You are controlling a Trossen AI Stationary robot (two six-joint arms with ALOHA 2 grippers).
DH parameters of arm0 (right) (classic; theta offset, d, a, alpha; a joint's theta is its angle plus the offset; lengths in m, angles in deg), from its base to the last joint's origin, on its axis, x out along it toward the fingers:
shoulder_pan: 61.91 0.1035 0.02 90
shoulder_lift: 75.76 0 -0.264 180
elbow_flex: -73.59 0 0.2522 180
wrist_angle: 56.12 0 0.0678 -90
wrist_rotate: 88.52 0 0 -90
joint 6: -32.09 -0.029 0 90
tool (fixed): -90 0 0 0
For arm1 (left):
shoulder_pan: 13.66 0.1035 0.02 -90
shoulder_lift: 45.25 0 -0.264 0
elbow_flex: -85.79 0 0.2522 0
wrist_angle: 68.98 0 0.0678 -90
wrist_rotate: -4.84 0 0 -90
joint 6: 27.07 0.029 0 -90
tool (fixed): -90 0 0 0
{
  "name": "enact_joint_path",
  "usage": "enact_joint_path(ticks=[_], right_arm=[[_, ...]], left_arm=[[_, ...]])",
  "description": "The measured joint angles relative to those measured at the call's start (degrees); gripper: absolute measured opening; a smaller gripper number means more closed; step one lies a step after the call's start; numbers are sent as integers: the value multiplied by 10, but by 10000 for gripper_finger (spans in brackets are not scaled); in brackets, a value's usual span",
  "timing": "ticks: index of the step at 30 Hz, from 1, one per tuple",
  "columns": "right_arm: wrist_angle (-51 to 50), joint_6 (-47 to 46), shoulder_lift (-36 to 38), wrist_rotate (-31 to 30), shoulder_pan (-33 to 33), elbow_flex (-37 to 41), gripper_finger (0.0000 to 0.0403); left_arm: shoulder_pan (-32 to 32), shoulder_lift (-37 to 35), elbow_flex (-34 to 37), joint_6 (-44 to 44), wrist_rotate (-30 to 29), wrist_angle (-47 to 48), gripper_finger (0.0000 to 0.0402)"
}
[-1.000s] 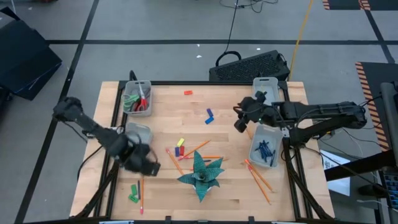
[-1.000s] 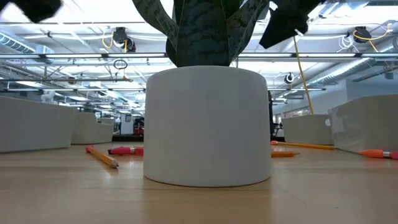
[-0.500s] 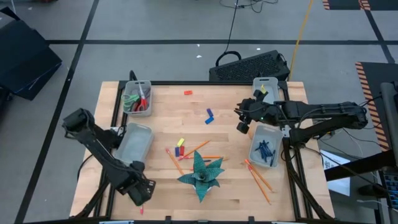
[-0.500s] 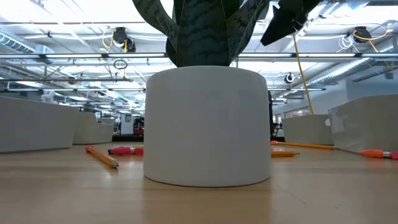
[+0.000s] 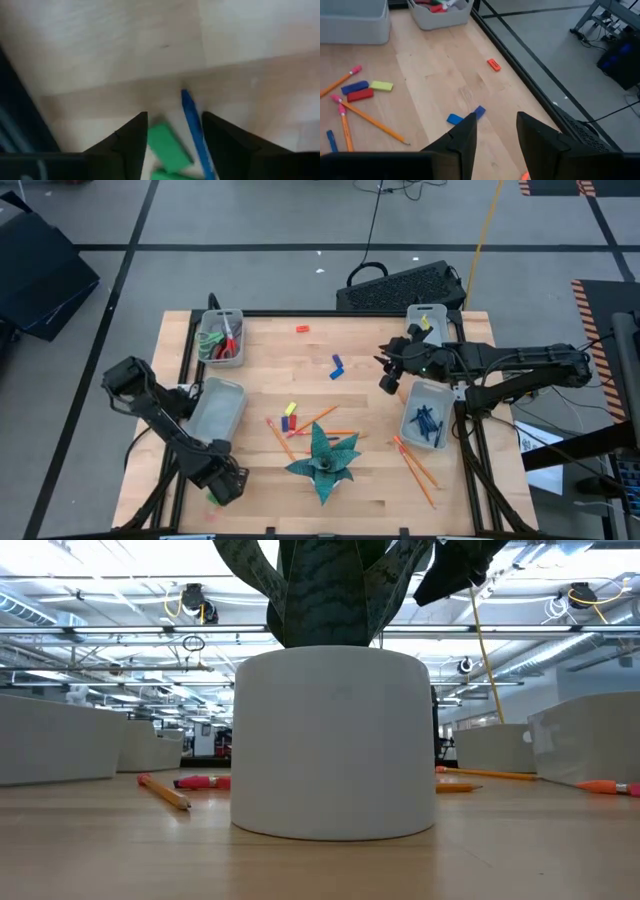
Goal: Sort crayons/erasers/pens/pencils in bins
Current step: Put the bottom blue crayon into the bottom right gray bin
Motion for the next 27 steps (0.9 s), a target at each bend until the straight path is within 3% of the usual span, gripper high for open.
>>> enact_joint_path(ticks=[9, 27], right_arm=[[3, -57, 0, -1, 0, 0, 130], [3, -71, 0, -2, 0, 0, 130]], left_arm=[[1, -1, 4, 17, -1, -4, 151], [52, 0, 5, 66, -33, -14, 67]])
